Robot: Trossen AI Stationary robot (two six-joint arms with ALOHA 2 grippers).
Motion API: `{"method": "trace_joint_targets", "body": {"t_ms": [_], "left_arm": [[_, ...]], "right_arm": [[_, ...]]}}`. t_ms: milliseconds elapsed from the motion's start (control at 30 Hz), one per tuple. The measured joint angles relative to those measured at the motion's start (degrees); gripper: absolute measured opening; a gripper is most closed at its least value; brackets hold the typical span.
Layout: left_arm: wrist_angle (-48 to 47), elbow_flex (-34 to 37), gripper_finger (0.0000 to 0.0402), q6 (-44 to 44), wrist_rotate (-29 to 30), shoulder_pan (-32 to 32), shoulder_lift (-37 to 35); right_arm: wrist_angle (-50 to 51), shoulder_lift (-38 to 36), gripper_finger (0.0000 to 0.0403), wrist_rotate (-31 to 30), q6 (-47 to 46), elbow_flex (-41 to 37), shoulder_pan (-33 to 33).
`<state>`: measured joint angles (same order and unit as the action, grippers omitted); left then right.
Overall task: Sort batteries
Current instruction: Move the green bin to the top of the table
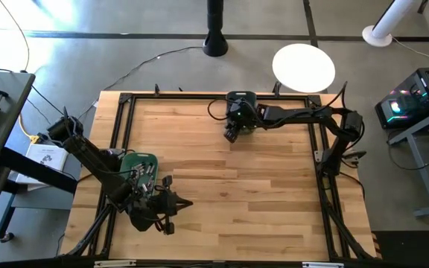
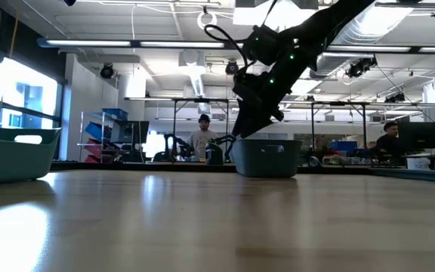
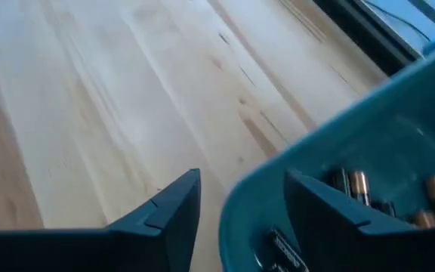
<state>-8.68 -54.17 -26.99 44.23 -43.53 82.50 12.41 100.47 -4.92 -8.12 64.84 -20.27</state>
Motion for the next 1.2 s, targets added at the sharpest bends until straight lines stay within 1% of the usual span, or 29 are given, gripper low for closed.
{"method": "trace_joint_targets", "body": {"t_ms": [100,267,433,533,600,633,667,767,833,867,933,967,1067,1133,1200], "left_arm": [[1.2,0.0,0.0003,-1.3,0.0,0.0,0.0],[2.6,0.0,0.0003,-2.2,-0.1,0.0,0.0],[2.7,0.0,0.0003,5.4,-0.2,0.9,0.0],[3.9,0.0,0.0003,8.7,0.2,2.3,0.0],[6.8,0.0,0.0003,10.5,3.7,3.6,0.0],[8.3,0.0,0.0005,10.8,6.2,4.3,0.0],[9.1,-0.2,0.0009,12.0,7.6,5.1,-0.1],[7.6,-2.8,0.003,19.2,7.2,7.3,-0.4],[2.6,-6.4,0.0052,22.5,6.9,8.3,-0.8],[-1.5,-9.2,0.0063,22.9,6.9,8.7,-0.9],[-13.0,-15.2,0.0089,22.9,5.0,9.1,-1.1],[-19.4,-18.3,0.0101,22.5,2.7,9.0,-1.0],[-36.4,-26.6,0.0135,20.2,-8.1,8.0,0.2],[-45.5,-30.1,0.0153,15.4,-13.9,7.0,0.9],[-51.6,-32.0,0.0167,7.8,-19.6,5.5,1.9]], "right_arm": [[-1.3,-0.6,0.0192,0.7,0.6,0.0,0.3],[-2.4,-3.1,0.0193,0.5,1.1,0.0,0.5],[-4.4,-6.7,0.0193,0.2,3.6,0.0,0.5],[-5.4,-9.1,0.0193,-1.4,4.3,0.0,1.1],[-5.9,-10.9,0.0193,-1.9,5.8,0.0,2.0],[-5.8,-11.9,0.0193,-1.6,6.7,0.0,2.5],[-5.8,-13.1,0.0193,-0.9,6.9,0.0,3.1],[-4.4,-16.7,0.0193,-0.6,8.1,0.0,5.8],[-2.4,-18.7,0.0193,-0.6,10.2,0.0,8.4],[-1.1,-19.5,0.0193,-0.6,11.0,0.0,9.9],[1.8,-19.9,0.0193,-0.5,11.6,0.0,13.2],[3.4,-19.8,0.0193,-0.5,11.6,0.0,15.1],[5.8,-18.4,0.0193,-0.5,10.4,-0.1,21.1],[5.6,-17.1,0.0193,-0.7,9.6,-0.1,25.2],[5.2,-15.2,0.0193,-1.6,8.3,-0.1,29.5]]}}
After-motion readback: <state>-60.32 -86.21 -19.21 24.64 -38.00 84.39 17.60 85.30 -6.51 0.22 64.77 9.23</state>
